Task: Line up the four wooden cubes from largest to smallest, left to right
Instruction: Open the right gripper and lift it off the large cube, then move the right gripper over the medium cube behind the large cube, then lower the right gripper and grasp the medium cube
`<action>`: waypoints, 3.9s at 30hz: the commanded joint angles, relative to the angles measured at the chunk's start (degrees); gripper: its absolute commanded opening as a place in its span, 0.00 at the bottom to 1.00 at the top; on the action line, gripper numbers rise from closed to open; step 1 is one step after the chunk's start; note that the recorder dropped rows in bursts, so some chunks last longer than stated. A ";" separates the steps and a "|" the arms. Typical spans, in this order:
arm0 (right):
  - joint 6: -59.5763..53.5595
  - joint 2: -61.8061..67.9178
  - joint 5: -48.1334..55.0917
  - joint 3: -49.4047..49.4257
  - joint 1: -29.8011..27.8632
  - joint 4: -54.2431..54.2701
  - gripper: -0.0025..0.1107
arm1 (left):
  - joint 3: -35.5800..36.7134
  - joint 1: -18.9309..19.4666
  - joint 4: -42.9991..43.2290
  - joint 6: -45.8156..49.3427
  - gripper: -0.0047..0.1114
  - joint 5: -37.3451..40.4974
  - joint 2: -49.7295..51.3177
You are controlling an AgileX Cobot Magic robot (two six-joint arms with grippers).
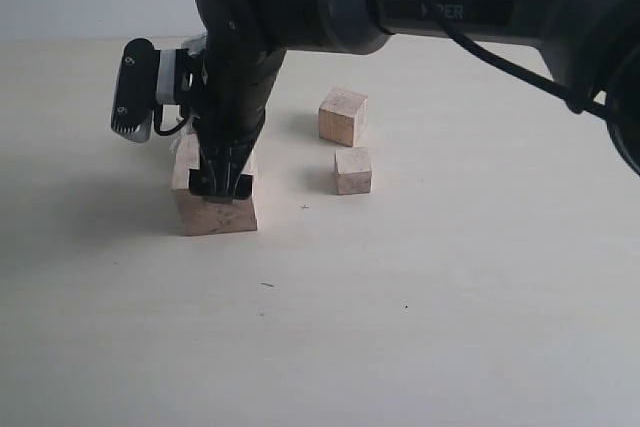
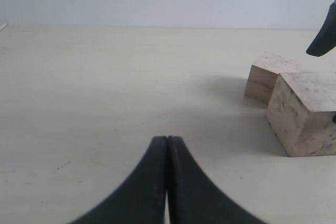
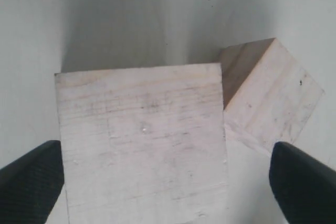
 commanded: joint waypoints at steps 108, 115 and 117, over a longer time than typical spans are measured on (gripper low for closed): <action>36.28 10.30 -43.16 -0.21 -6.85 3.00 0.77 | 0.20 -0.23 0.07 0.06 0.04 -0.63 -0.35; 37.93 10.30 -43.03 -0.21 -7.18 3.00 0.68 | 0.20 -0.23 0.07 0.06 0.04 -0.63 -0.35; 37.93 10.30 -42.71 -0.21 -7.18 3.00 0.68 | 0.20 -0.23 0.07 0.06 0.04 -0.63 -0.35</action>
